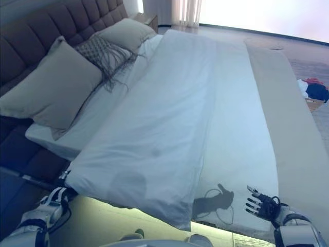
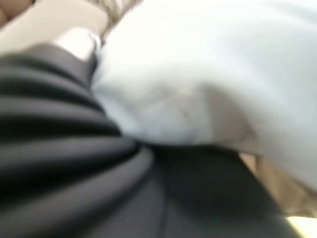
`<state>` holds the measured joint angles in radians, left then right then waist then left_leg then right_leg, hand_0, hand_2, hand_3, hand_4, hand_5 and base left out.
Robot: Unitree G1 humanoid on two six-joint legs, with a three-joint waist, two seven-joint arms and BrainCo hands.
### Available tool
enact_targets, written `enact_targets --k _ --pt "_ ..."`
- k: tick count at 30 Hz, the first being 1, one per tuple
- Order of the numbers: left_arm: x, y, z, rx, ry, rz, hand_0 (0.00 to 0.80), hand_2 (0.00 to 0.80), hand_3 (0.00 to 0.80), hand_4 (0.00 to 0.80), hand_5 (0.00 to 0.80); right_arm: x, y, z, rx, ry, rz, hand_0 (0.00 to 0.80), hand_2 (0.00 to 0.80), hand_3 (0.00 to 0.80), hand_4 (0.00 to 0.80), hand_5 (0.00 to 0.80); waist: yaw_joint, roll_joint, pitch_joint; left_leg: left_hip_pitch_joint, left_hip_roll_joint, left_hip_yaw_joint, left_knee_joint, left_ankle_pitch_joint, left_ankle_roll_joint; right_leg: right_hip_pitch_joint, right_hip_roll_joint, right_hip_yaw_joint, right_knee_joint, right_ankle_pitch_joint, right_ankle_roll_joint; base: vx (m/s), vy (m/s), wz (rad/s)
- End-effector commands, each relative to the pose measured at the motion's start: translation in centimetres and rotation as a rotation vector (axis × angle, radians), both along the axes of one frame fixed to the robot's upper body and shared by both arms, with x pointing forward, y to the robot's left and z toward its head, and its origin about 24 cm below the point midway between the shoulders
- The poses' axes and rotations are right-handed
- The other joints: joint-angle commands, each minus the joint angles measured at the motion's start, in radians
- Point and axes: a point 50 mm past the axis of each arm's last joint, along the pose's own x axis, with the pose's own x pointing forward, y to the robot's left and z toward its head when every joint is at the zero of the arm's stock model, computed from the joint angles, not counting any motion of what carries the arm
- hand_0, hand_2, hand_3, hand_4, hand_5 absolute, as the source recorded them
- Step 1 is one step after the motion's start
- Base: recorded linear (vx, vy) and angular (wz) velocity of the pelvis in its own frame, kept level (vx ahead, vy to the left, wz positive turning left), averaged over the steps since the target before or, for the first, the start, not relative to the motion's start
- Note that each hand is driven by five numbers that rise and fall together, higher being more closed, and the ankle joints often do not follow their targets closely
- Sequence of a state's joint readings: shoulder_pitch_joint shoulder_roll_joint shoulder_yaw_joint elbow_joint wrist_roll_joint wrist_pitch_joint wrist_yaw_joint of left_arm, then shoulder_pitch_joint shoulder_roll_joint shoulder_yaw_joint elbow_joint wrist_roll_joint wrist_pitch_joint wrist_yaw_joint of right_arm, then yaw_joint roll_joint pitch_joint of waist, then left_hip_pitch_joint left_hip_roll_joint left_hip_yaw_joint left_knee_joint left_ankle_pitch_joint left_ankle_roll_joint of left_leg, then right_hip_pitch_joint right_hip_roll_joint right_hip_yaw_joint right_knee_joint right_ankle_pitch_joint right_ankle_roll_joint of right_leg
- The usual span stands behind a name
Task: Make the bed neatly
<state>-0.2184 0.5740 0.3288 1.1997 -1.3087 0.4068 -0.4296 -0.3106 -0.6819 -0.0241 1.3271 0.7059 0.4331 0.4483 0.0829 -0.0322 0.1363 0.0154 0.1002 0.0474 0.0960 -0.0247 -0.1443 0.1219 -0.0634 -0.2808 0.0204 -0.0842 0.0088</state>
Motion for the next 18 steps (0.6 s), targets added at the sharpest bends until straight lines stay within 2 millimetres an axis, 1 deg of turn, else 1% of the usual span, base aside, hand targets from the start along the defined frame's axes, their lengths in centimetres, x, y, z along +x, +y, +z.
enact_targets --k 1,2,3,4,5,6,7,8,9,10,11,12,13,14,16,18 --pt "-2.5 6.2 3.6 0.177 -0.069 0.175 0.800 0.800 0.800 0.800 0.800 -0.7 -2.1 1.2 -0.055 -0.002 -0.038 0.000 0.000 0.000 0.000 0.000 0.077 0.028 -0.014 -0.072 -0.135 0.103 -0.121 0.083 0.083 0.054 0.035 -0.043 0.028 -0.037 0.072 -0.082 -0.048 -0.15" --pt "-2.2 6.1 3.7 0.175 -0.066 0.172 0.800 0.800 0.800 0.800 0.800 -1.0 -2.4 1.3 -0.059 -0.005 -0.055 0.000 0.000 0.000 0.000 0.000 0.065 0.024 -0.014 -0.076 -0.119 0.159 -0.114 0.070 0.072 0.067 0.032 -0.057 0.014 -0.045 0.072 -0.115 -0.017 0.01" --pt "-1.6 5.9 3.8 0.170 -0.067 0.166 0.800 0.800 0.800 0.800 0.800 -1.5 -2.7 1.3 -0.059 -0.008 -0.080 0.000 0.000 0.000 0.000 0.000 0.048 0.019 -0.009 -0.087 -0.094 0.235 -0.090 0.063 0.064 0.074 0.024 -0.083 0.007 -0.047 0.065 -0.149 0.017 0.34" --pt "-0.8 5.2 3.7 0.161 -0.075 0.155 0.800 0.800 0.800 0.800 0.800 -2.3 -3.0 1.2 -0.050 -0.007 -0.107 0.000 0.000 0.000 0.000 0.000 0.030 0.009 -0.004 -0.095 -0.057 0.290 -0.048 0.042 0.056 0.073 0.011 -0.109 0.009 -0.053 0.056 -0.185 0.028 0.67" --pt "-0.4 4.9 3.6 0.157 -0.077 0.152 0.800 0.800 0.800 0.800 0.800 -2.6 -3.1 1.2 -0.048 -0.006 -0.115 0.000 0.000 0.000 0.000 0.000 0.028 0.007 -0.003 -0.102 -0.043 0.294 -0.025 0.032 0.054 0.067 0.006 -0.118 0.014 -0.054 0.051 -0.174 0.048 0.88" --pt "-0.2 4.5 3.3 0.152 -0.076 0.152 0.800 0.800 0.800 0.800 0.800 -2.8 -3.2 1.2 -0.048 -0.003 -0.123 0.000 0.000 0.000 0.000 0.000 0.023 0.002 0.000 -0.104 -0.024 0.293 -0.002 0.023 0.050 0.058 -0.003 -0.125 0.024 -0.054 0.046 -0.170 0.105 0.77" --pt "-0.1 4.0 2.8 0.143 -0.068 0.166 0.800 0.800 0.800 0.800 0.800 -2.9 -3.4 1.3 -0.046 -0.001 -0.139 0.000 0.000 0.000 0.000 0.000 0.014 -0.011 0.008 -0.091 0.027 0.267 0.047 0.018 0.044 0.037 -0.027 -0.127 0.051 -0.051 0.041 -0.165 0.149 0.47" --pt "-0.2 3.8 2.5 0.135 -0.061 0.180 0.800 0.800 0.800 0.800 0.800 -3.0 -3.5 1.4 -0.043 -0.004 -0.145 0.000 0.000 0.000 0.000 0.000 0.007 -0.014 0.010 -0.077 0.055 0.250 0.070 0.020 0.039 0.025 -0.039 -0.129 0.072 -0.054 0.039 -0.137 0.176 0.18" --pt "-0.6 3.8 2.2 0.126 -0.046 0.203 0.800 0.800 0.800 0.800 0.800 -3.0 -3.6 1.5 -0.040 -0.004 -0.147 0.000 0.000 0.000 0.000 0.000 0.000 -0.016 0.009 -0.058 0.080 0.233 0.083 0.026 0.033 0.014 -0.049 -0.127 0.091 -0.058 0.039 -0.065 0.160 0.01" --pt "-1.0 3.8 1.9 0.118 -0.028 0.219 0.800 0.800 0.800 0.800 0.800 -3.1 -3.6 1.5 -0.038 -0.005 -0.145 0.000 0.000 0.000 0.000 0.000 -0.004 -0.015 0.007 -0.037 0.096 0.213 0.085 0.032 0.028 0.004 -0.057 -0.122 0.109 -0.063 0.039 -0.039 0.139 -0.15" --pt "-1.3 3.8 1.7 0.115 -0.018 0.225 0.800 0.800 0.800 0.800 0.800 -3.1 -3.6 1.4 -0.037 -0.004 -0.142 0.000 0.000 0.000 0.000 0.000 -0.006 -0.013 0.006 -0.026 0.101 0.201 0.080 0.036 0.025 0.000 -0.060 -0.119 0.121 -0.068 0.040 -0.015 0.222 -0.32" --pt "-2.5 3.8 0.9 0.106 0.016 0.244 0.800 0.800 0.800 0.800 0.800 -3.0 -3.4 1.3 -0.032 -0.004 -0.140 0.000 0.000 0.000 0.000 0.000 -0.006 -0.001 -0.003 0.018 0.096 0.153 0.038 0.032 0.019 -0.015 -0.065 -0.100 0.143 -0.076 0.046 -0.002 0.209 -0.37" --pt "-2.8 3.8 0.7 0.103 0.026 0.249 0.800 0.800 0.800 0.800 0.800 -3.0 -3.3 1.2 -0.032 -0.004 -0.137 0.000 0.000 0.000 0.000 0.000 -0.009 0.002 -0.004 0.032 0.092 0.144 0.018 0.037 0.018 -0.018 -0.067 -0.096 0.151 -0.078 0.048 -0.066 0.296 -0.32" --pt "-3.4 3.7 0.3 0.093 0.040 0.258 0.800 0.800 0.800 0.800 0.800 -3.0 -3.1 1.0 -0.026 -0.003 -0.136 0.000 0.000 0.000 0.000 0.000 -0.012 0.014 -0.005 0.042 0.088 0.154 -0.012 0.047 0.020 -0.029 -0.072 -0.106 0.160 -0.068 0.046 -0.070 0.214 -0.17" --pt "-3.9 3.6 -0.1 0.078 0.046 0.269 0.800 0.800 0.800 0.800 0.800 -3.1 -3.0 0.9 -0.022 0.002 -0.136 0.000 0.000 0.000 0.000 0.000 -0.014 0.021 -0.007 0.054 0.087 0.156 -0.027 0.043 0.015 -0.029 -0.079 -0.106 0.163 -0.069 0.050 -0.046 0.190 0.02" --pt "-4.5 3.3 -0.6 0.063 0.056 0.275 0.800 0.800 0.800 0.800 0.800 -3.2 -2.8 0.7 -0.019 0.010 -0.134 0.000 0.000 0.000 0.000 0.000 -0.014 0.026 -0.008 0.063 0.080 0.145 -0.035 0.034 0.012 -0.028 -0.087 -0.104 0.160 -0.064 0.055 -0.026 0.166 0.24"
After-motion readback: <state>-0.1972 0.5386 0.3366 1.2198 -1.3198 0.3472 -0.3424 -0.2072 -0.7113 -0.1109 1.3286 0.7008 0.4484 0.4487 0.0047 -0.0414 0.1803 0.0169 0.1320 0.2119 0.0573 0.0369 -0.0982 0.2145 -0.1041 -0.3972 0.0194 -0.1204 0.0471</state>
